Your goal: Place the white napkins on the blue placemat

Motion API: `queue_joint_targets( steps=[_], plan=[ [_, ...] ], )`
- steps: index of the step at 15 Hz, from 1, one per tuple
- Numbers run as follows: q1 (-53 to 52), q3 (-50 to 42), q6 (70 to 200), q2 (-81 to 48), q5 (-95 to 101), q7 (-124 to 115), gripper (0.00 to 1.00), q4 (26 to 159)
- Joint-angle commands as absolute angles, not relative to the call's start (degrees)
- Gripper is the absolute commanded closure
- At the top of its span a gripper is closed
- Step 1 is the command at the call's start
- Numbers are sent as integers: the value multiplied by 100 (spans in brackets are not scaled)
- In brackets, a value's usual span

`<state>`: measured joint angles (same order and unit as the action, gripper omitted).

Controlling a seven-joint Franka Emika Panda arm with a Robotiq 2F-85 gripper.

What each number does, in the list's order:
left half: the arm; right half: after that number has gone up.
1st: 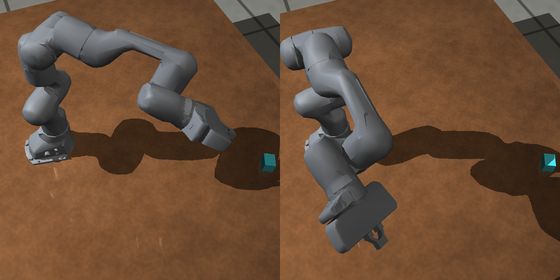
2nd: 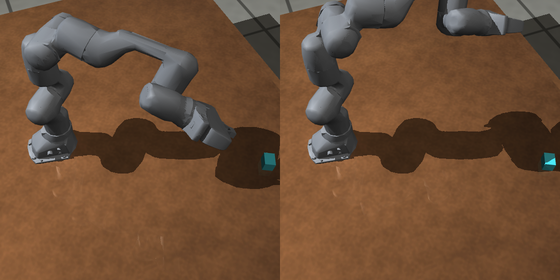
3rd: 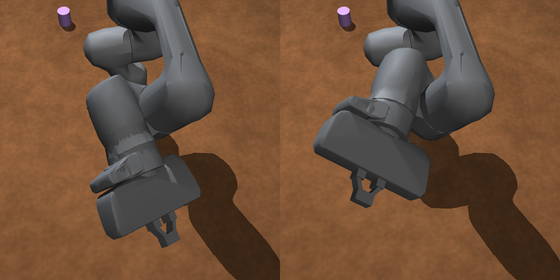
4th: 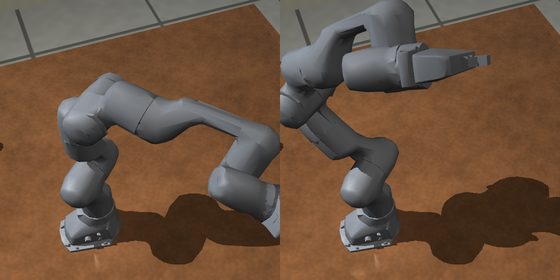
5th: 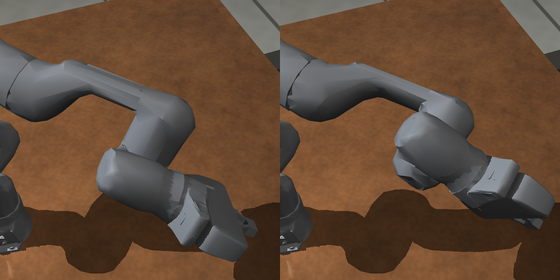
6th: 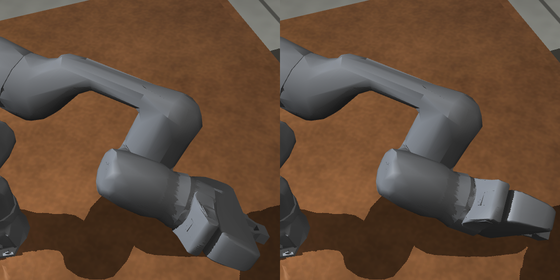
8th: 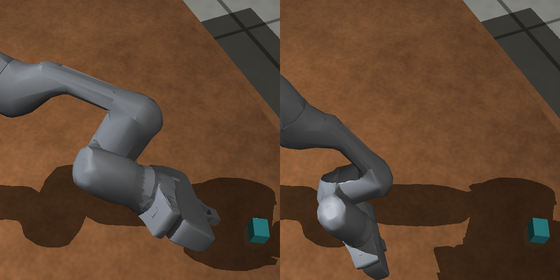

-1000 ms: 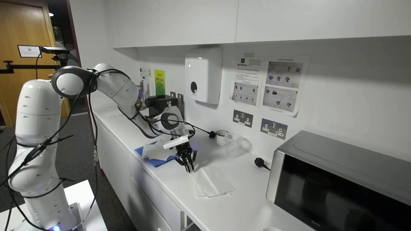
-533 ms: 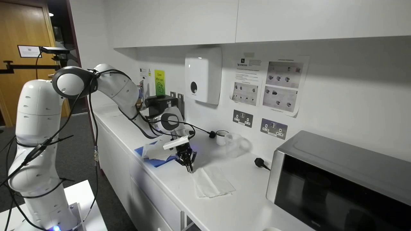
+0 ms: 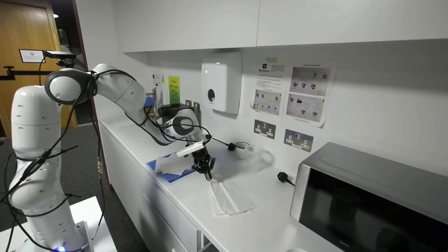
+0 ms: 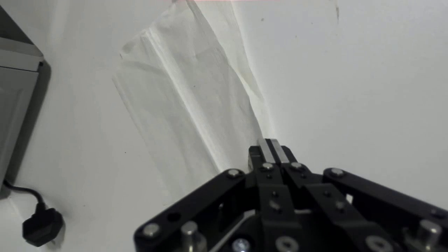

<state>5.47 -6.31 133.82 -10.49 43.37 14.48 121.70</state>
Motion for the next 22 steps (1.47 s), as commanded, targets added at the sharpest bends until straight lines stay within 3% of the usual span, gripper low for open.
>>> queue_joint_targets(
  steps=[1, 22],
  plan=[
    [588, -644, 13485, -376, 4265, 1204, 100, 12562],
    [567, -77, 12217, 2416, 4273, -1714, 100, 13303]
  ],
)
